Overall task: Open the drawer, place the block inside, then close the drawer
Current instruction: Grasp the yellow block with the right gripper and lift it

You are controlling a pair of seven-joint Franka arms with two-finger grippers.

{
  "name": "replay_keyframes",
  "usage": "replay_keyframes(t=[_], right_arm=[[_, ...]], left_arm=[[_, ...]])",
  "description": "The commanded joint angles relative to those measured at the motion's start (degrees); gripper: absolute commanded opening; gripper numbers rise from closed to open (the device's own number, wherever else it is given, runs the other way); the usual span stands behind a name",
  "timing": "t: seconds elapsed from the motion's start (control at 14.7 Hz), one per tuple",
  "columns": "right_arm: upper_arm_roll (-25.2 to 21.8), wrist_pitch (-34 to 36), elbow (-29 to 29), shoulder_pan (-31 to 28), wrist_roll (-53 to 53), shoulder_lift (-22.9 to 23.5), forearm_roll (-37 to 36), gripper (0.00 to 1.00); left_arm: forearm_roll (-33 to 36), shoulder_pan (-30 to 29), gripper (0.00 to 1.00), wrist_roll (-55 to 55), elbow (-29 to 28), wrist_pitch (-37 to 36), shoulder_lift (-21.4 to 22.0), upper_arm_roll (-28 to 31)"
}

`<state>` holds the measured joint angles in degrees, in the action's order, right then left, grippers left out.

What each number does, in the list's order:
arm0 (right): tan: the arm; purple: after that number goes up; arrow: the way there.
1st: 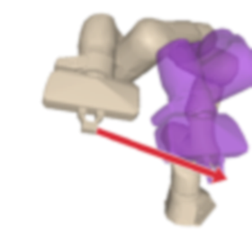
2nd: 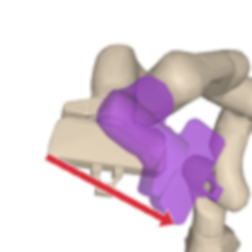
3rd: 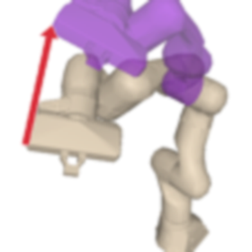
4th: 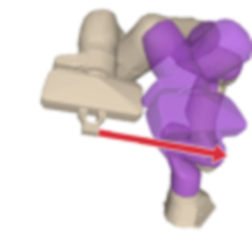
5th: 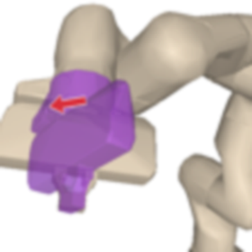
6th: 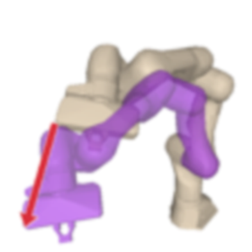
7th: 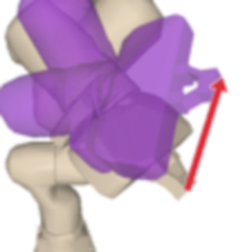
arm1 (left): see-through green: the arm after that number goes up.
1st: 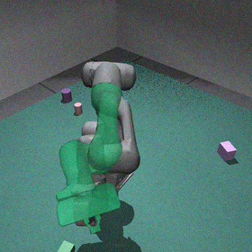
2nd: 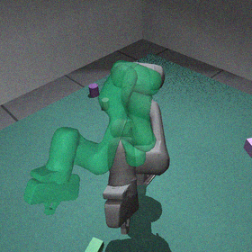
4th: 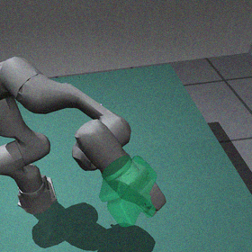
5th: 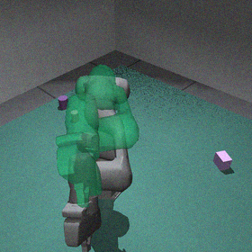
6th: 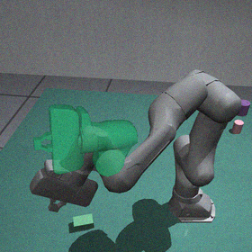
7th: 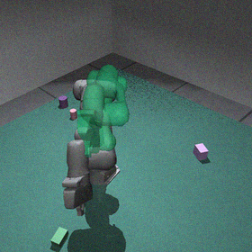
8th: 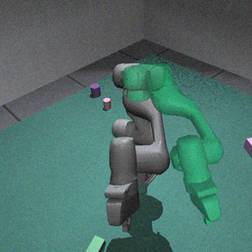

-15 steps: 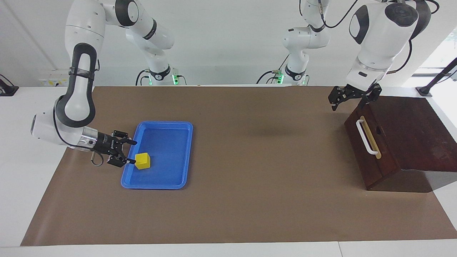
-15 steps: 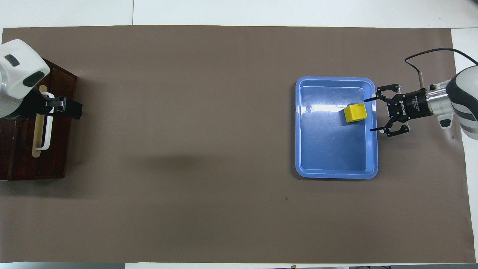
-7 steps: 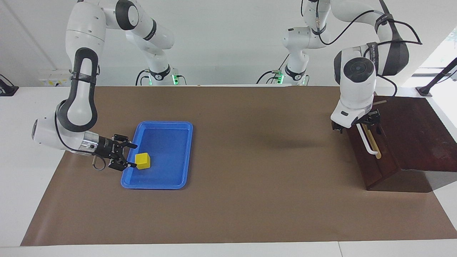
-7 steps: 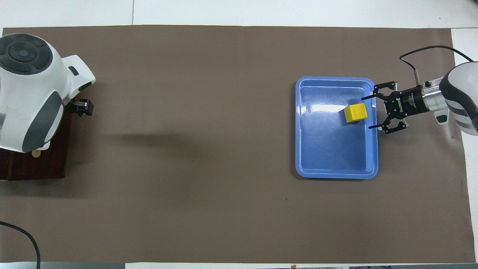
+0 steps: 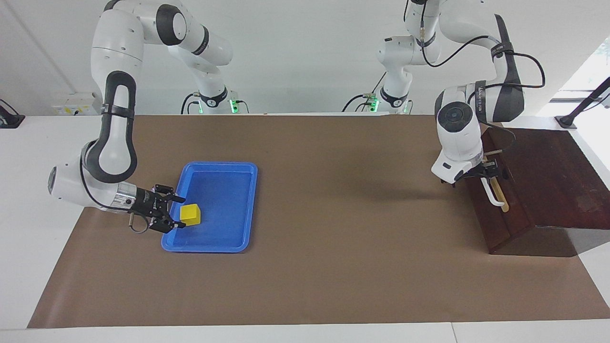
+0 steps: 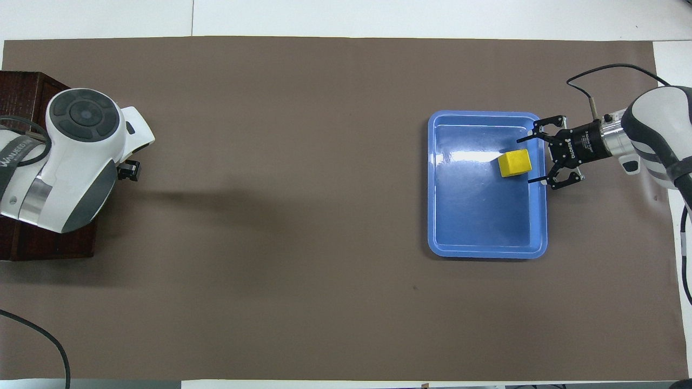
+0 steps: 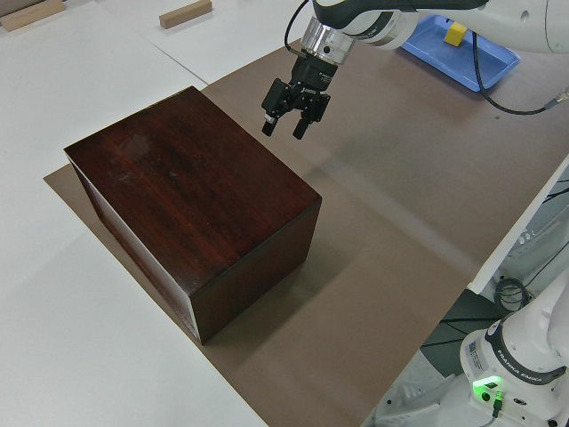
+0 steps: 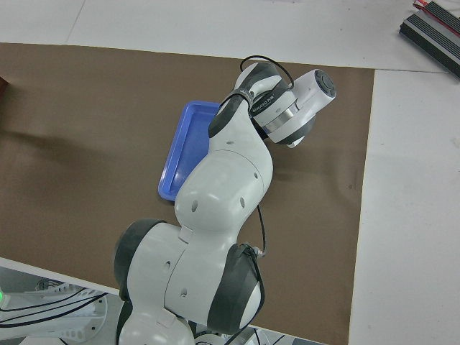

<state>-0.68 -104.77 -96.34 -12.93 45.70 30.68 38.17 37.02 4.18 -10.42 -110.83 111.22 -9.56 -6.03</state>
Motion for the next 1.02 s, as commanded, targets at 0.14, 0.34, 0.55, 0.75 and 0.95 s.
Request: replay_keyframes(t=[0.14,0.34,0.55,0.75,0.95], right_arm=[[0.1,-1.2,0.9,0.0,0.8,0.7,-1.3,0.97],[0.1,-1.2,0.8,0.1,1.1,0.7,-1.2,0.8],[0.1,-1.3,0.7,0.0,1.2,0.7,-0.9,0.27],[0.1,-1.3,0.8,0.0,1.2,0.7,-1.2,0.0],[0.2,-0.5,1.5,0.0,1.5,0.6,-1.0,0.0]], left_arm=[[3.1,-0.3,1.0,-1.5,-0.8,2.6,-0.7,0.5],[3.8,-1.7,1.0,-1.5,-0.3,4.4,-1.3,0.6],[5.9,-2.1,1.0,-2.2,0.8,4.6,-2.7,0.6],[7.4,-2.9,1.0,-3.2,0.7,5.7,-3.4,0.6],[7.4,-3.7,1.0,-3.2,0.3,7.4,-3.7,0.5]])
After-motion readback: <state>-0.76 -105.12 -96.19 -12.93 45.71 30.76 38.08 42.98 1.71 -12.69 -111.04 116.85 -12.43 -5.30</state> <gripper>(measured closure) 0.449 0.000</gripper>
